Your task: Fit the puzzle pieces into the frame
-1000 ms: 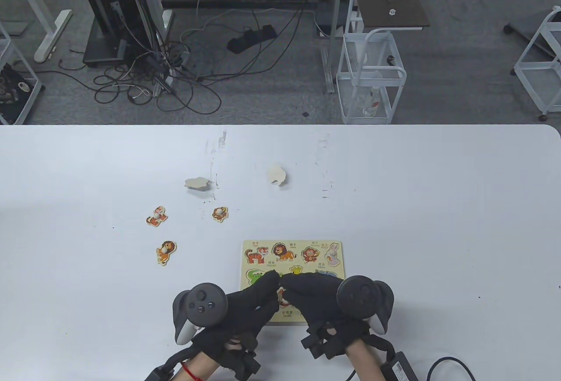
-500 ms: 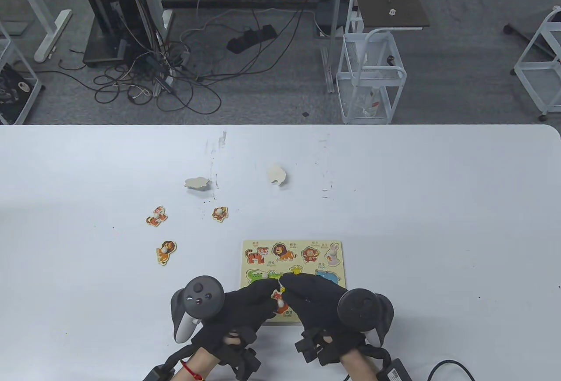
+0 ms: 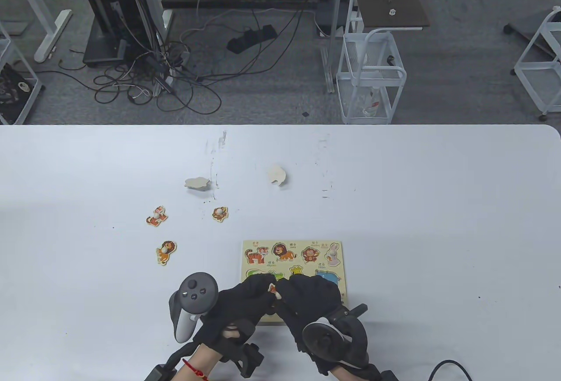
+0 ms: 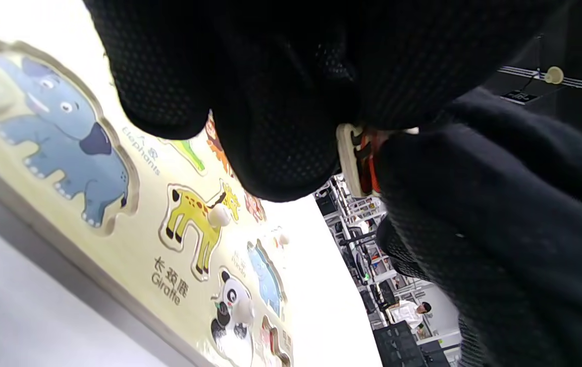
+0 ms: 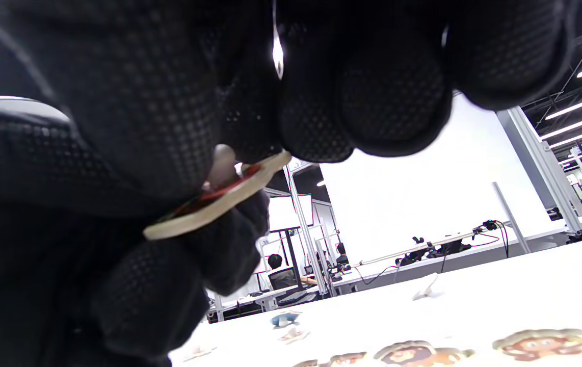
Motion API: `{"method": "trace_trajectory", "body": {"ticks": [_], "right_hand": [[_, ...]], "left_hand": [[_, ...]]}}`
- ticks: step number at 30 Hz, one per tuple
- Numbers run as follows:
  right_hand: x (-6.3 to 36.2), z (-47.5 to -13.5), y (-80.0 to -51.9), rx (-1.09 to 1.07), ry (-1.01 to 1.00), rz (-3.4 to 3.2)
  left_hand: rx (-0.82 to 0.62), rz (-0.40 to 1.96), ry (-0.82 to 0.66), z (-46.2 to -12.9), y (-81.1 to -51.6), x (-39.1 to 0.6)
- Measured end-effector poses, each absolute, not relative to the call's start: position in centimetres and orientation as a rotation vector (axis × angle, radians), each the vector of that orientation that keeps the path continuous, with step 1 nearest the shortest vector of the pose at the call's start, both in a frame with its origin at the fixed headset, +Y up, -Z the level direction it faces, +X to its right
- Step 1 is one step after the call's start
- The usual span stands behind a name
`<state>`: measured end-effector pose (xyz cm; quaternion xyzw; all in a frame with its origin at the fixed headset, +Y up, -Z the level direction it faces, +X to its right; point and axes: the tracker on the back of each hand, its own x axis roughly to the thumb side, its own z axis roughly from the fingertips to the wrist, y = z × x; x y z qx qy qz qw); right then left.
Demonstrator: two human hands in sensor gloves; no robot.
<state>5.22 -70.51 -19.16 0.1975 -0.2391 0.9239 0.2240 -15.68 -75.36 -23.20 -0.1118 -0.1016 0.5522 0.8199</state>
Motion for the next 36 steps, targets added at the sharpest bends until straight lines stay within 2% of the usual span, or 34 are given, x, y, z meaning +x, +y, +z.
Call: {"method": "trace_trajectory", "body": {"ticks": [15, 21, 27, 30, 36], "right_hand": [[6.1, -20.0, -70.7, 0.504, -0.587, 2.438], [6.7, -20.5, -70.8, 0.476, -0.565, 2.45], [9.2, -21.7, -70.7, 0.324, -0.492, 2.568], [10.4, -22.4, -71.0, 0.273, -0.439, 2.619], [11.8, -23.4, -71.5, 0.201, -0.239, 2.762]], "left_hand": [[-0.273, 1.23, -0.279, -23.3, -75.5, -15.3], [-0.087, 0.96, -0.295, -22.8, -74.1, -15.5], [0.109, 0.672, -0.287, -22.4, -73.0, -16.4], [0.131, 0.565, -0.221, -22.4, -73.0, -16.9], [0.079, 0.606, -0.16, -22.6, -73.3, -17.6]]}}
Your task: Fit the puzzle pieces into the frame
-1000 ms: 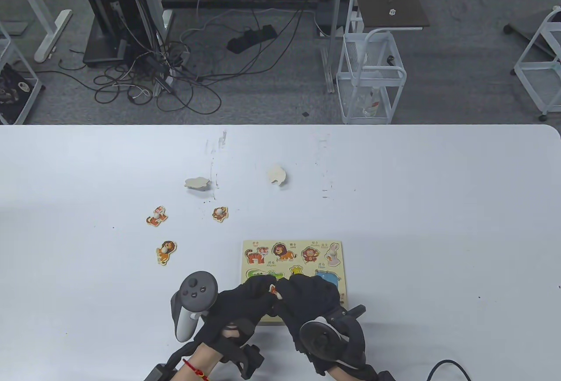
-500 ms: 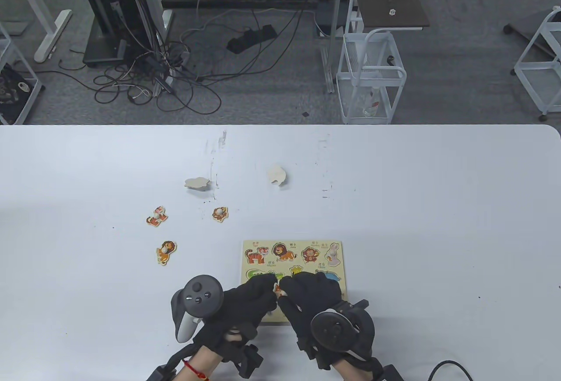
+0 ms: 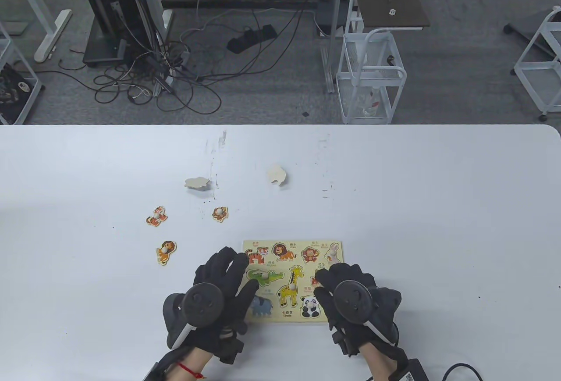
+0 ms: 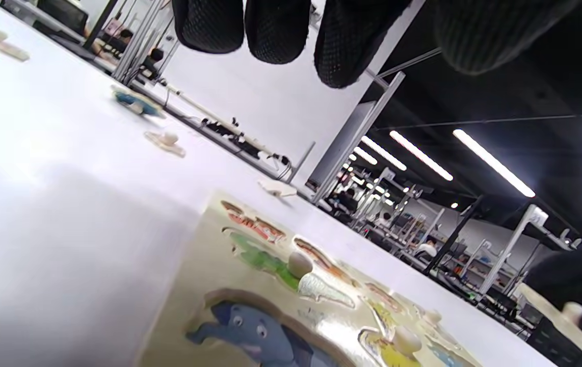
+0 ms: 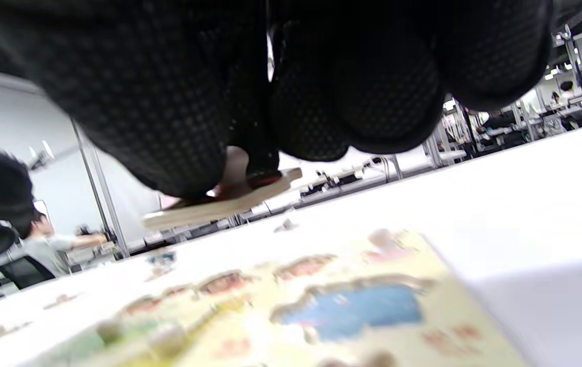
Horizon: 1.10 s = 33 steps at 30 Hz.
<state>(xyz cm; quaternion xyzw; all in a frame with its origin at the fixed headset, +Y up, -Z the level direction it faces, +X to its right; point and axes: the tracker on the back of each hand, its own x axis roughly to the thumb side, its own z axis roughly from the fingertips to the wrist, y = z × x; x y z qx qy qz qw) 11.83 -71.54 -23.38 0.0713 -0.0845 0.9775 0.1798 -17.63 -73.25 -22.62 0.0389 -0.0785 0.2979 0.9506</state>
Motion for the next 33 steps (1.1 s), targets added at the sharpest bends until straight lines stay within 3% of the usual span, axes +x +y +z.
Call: {"method": "trace_trajectory", "body": {"ticks": [11, 33], "right_hand": [[12.4, -24.3, -73.0, 0.23, 0.1, 2.941], [11.3, -24.2, -73.6, 0.279, 0.127, 3.05]], "left_hand": [[0.031, 0.625, -0.149, -23.1, -74.2, -17.7], [-0.025, 0.6, -0.219, -23.0, -74.4, -16.9]]}}
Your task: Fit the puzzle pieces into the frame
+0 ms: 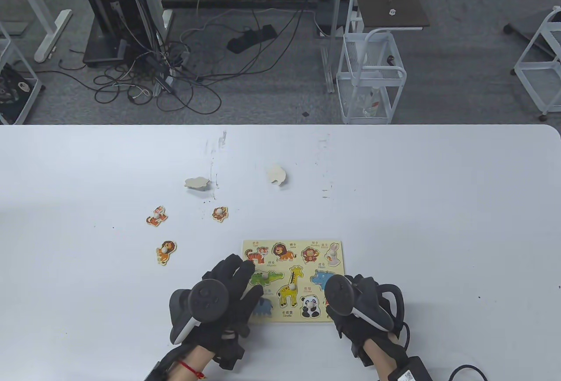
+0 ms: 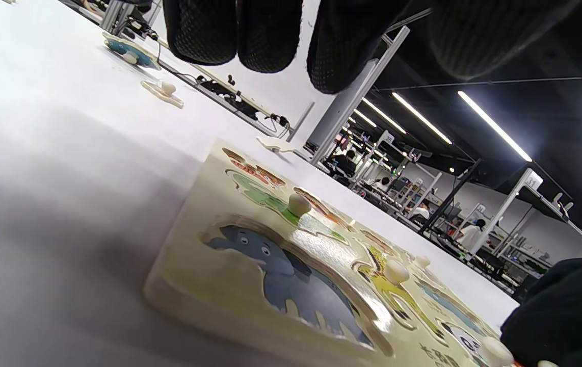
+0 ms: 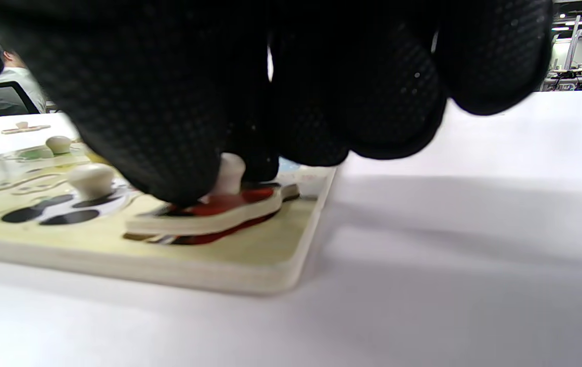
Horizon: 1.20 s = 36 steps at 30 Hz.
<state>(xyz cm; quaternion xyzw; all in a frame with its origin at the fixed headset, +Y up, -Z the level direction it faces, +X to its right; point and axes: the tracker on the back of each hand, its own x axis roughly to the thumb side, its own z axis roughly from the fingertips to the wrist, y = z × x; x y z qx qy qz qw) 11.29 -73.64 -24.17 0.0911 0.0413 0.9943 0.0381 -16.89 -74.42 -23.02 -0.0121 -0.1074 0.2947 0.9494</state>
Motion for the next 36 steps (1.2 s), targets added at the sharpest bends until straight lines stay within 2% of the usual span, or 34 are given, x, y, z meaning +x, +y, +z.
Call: {"method": "trace_trajectory", "body": {"ticks": [14, 20, 29, 36], "right_hand": [[11.3, -24.2, -73.8, 0.258, 0.143, 3.091], [12.9, -24.2, -72.9, 0.184, 0.163, 3.06], [15.8, -24.4, -72.3, 0.096, -0.006, 2.837], [17.3, -24.6, -72.6, 0.164, -0.199, 2.63]], "left_hand": [[-0.031, 0.566, -0.245, -22.9, -74.4, -16.6], [0.011, 0.538, -0.274, -22.6, -73.6, -16.2], [0.119, 0.415, -0.325, -23.0, -68.8, -14.7], [0.135, 0.205, -0.356, -27.7, -64.9, -11.5]]}}
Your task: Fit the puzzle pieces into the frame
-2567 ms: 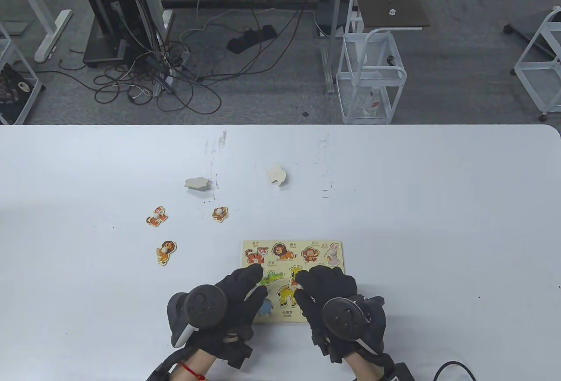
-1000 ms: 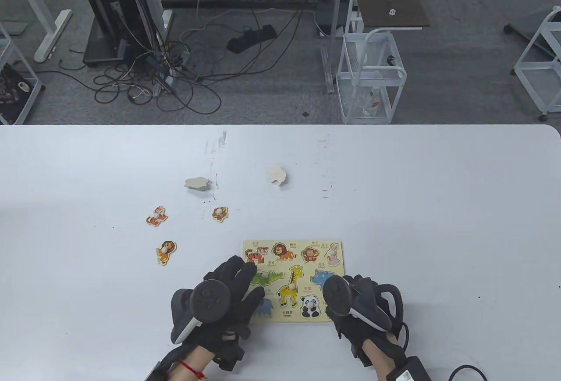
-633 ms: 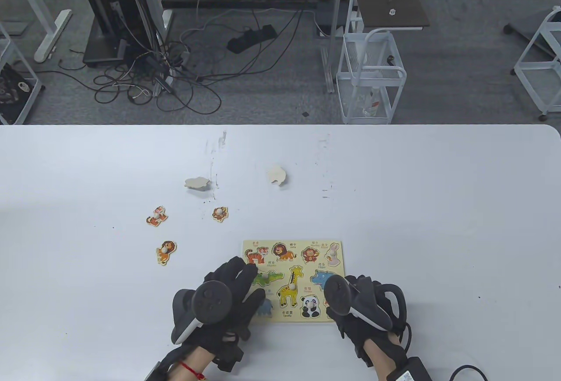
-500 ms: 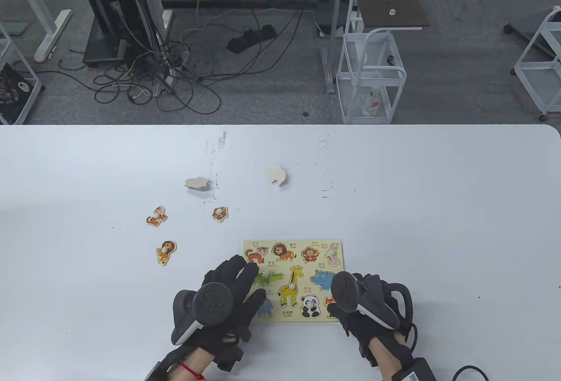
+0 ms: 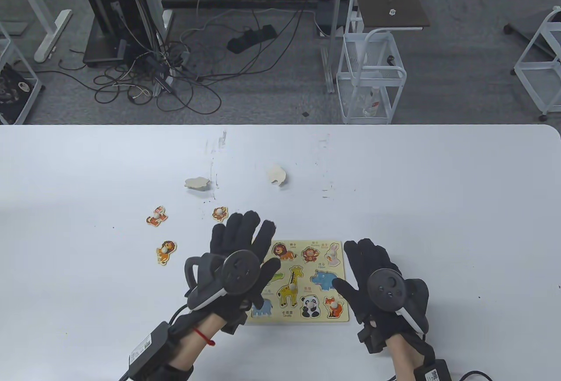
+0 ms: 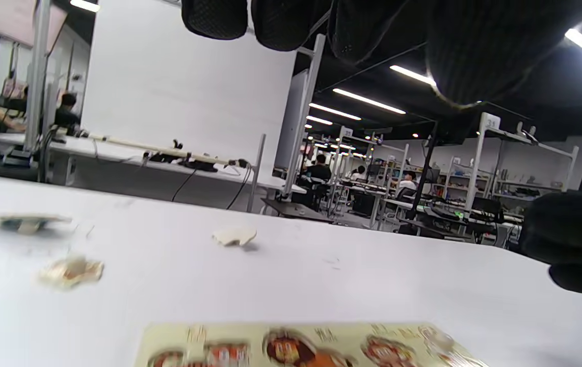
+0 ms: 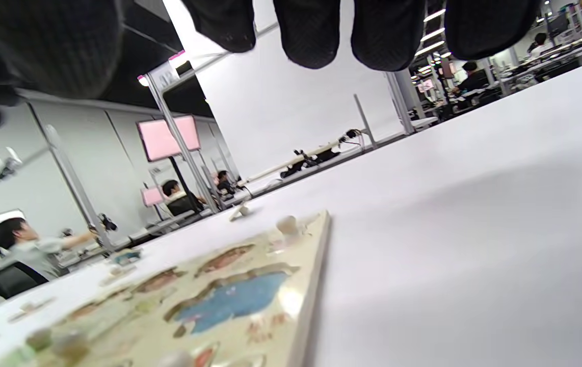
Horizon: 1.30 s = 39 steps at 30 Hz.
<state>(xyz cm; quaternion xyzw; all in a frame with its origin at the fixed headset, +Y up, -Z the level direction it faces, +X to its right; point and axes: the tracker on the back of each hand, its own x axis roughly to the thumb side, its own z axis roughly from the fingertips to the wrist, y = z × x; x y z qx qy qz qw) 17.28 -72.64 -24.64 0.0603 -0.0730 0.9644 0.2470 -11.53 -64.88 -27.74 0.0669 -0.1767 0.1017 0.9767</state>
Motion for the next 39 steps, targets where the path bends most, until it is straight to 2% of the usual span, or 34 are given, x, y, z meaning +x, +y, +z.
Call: {"method": "trace_trajectory", "body": {"ticks": [3, 9, 12, 19, 29, 36, 39], "right_hand": [[17.1, -24.7, -72.9, 0.164, -0.224, 2.573], [16.7, -24.9, -73.6, 0.169, -0.214, 2.648], [16.7, -25.0, -73.9, 0.149, -0.201, 2.666], [17.2, -25.0, -73.7, 0.084, -0.259, 2.665], [17.9, -25.0, -73.6, 0.04, -0.302, 2.714], [18.2, -24.9, -73.3, 0.01, -0.337, 2.729], [18.4, -25.0, -73.7, -0.008, -0.314, 2.736]], "left_hand": [[0.067, 0.003, -0.352, -31.3, -64.1, -9.6], [-0.017, -0.102, -0.28, -37.5, -63.6, -6.7], [-0.092, -0.124, -0.219, -40.8, -64.3, -5.5], [-0.146, -0.151, -0.143, -46.5, -67.6, -4.5], [-0.3, -0.119, -0.071, -51.1, -73.8, -5.2], [-0.331, -0.182, -0.058, -52.2, -75.1, -4.5], [-0.275, -0.209, -0.06, -52.3, -75.0, -4.3]]}}
